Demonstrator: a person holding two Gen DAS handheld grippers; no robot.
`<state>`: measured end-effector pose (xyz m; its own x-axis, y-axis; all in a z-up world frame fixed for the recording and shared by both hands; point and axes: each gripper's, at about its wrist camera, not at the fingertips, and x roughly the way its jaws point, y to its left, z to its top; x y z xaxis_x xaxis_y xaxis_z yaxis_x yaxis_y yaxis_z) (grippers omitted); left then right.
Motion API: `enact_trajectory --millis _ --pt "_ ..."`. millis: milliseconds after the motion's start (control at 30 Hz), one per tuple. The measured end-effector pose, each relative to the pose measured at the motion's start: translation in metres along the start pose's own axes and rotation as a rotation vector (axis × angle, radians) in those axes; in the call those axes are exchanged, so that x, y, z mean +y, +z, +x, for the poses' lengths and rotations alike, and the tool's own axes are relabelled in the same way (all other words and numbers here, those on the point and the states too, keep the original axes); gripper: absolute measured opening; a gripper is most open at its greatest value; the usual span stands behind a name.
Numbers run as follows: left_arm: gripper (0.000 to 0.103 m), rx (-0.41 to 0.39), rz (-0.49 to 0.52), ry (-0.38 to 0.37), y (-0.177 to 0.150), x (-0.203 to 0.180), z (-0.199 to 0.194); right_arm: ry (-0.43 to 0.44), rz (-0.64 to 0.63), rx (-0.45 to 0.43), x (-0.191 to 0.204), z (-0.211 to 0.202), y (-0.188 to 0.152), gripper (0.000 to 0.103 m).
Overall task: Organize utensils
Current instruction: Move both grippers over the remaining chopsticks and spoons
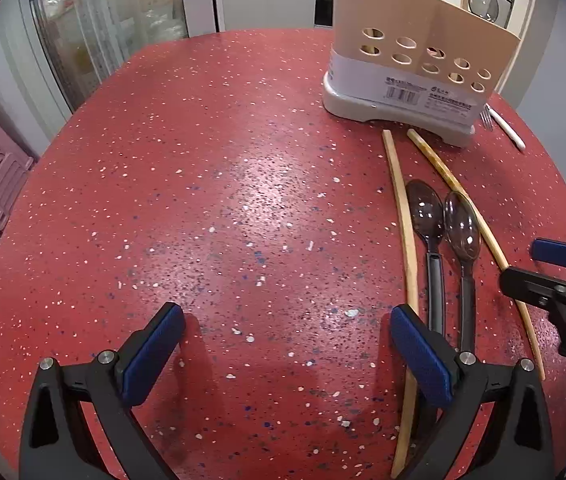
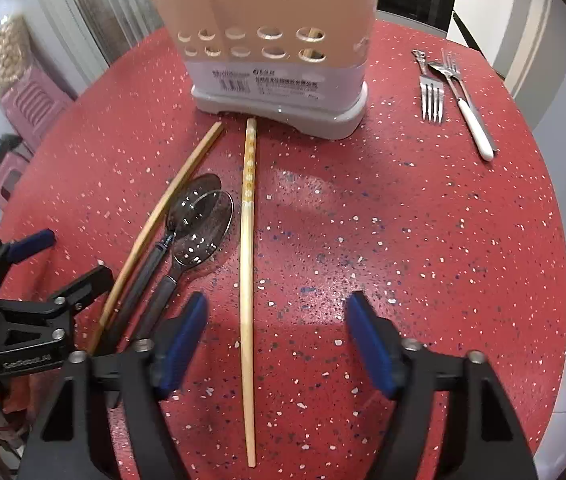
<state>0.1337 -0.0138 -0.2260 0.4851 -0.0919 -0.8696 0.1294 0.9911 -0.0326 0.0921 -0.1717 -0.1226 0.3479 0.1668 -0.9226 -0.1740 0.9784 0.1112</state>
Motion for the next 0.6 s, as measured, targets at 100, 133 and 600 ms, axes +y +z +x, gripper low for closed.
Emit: enact_trajectory --millis 100,133,600 --pt "0.103 -0.001 0.007 0.000 -0.005 -0.013 0.006 -0.038 -0.044 -0.011 0.007 0.000 0.000 0.058" --pt "0.103 -0.004 0.008 0.001 -0.005 -0.015 0.011 -0.047 -0.054 -0.012 0.009 0.001 0.000 0.057" --pt "0.103 -0.016 -0.019 -0.030 0.029 -0.056 0.027 -0.053 -0.077 -0.019 0.016 -0.001 0.000 0.012"
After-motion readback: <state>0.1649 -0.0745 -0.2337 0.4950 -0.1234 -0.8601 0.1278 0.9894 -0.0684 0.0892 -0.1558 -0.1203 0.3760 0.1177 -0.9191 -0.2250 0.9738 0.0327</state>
